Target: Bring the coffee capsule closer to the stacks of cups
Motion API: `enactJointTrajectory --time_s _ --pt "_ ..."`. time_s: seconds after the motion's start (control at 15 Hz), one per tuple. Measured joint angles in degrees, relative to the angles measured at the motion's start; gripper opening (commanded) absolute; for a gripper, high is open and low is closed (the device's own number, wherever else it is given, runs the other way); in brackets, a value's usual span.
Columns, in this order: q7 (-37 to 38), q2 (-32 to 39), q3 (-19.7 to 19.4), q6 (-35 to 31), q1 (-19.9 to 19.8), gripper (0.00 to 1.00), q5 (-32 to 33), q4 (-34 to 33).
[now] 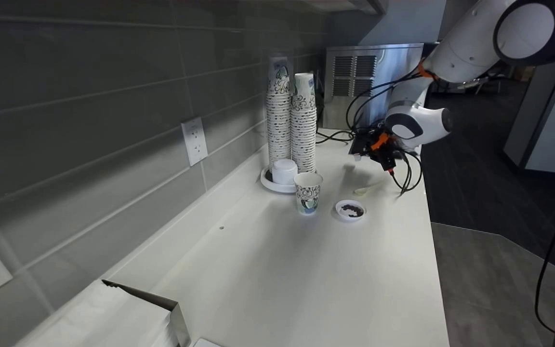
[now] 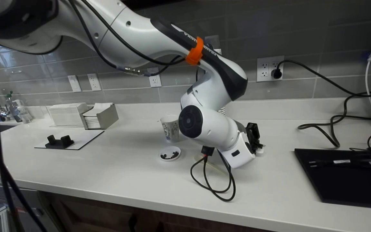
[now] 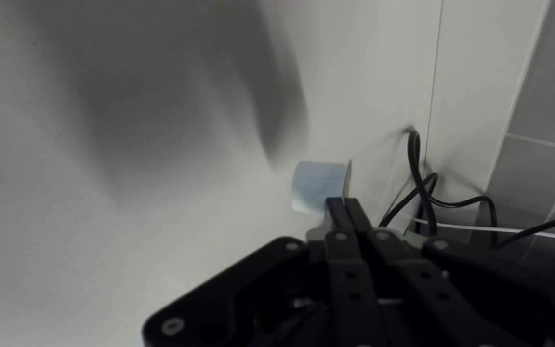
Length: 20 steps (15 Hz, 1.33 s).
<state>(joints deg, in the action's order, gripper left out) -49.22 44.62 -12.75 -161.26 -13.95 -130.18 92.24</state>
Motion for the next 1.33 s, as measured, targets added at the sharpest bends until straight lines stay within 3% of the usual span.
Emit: enactJointTrajectory --time_s 0.33,0.47,0.67,0.93,1.33 --pt "2.1 0.9 0.6 -2.6 0.0 0.67 2.0 -1.5" --pt "6.0 -0.4 1.8 -3.0 -0.2 0.82 8.2 0.0" --pt "16.1 -4.6 2.0 -1.6 1.2 0.99 22.0 7.4" --pt "25.1 -11.6 0.8 4.9 2.5 1.0 39.5 18.5" --pt "20.1 -25.2 -1.2 17.0 0.8 1.0 47.4 26.3"
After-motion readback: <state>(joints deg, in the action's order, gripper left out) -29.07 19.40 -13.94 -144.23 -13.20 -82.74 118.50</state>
